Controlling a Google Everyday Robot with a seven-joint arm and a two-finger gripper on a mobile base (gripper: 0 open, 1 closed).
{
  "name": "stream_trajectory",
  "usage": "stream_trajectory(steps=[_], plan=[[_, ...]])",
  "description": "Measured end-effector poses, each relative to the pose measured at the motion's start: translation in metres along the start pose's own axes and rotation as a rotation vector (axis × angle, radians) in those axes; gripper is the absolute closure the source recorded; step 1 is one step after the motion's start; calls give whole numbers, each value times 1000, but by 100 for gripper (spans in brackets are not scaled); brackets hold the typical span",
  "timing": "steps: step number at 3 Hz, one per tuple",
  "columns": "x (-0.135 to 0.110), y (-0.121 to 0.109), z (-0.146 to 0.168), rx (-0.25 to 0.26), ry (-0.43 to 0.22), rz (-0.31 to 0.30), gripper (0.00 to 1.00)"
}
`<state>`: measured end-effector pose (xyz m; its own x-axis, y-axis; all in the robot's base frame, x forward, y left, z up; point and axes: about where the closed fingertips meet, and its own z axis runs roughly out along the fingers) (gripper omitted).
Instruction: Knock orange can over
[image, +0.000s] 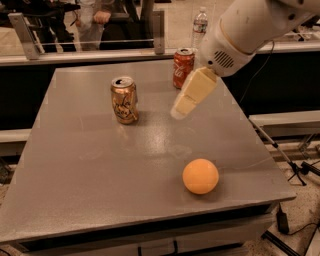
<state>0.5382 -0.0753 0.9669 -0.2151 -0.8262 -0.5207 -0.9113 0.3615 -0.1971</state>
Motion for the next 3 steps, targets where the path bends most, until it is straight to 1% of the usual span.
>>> stream_trajectory(steps=[1,2,3], plan=[[-29,-2,26,2,-50,3,0],[-52,-2,49,6,-113,1,0],[-70,-4,74,0,-164,4,0]])
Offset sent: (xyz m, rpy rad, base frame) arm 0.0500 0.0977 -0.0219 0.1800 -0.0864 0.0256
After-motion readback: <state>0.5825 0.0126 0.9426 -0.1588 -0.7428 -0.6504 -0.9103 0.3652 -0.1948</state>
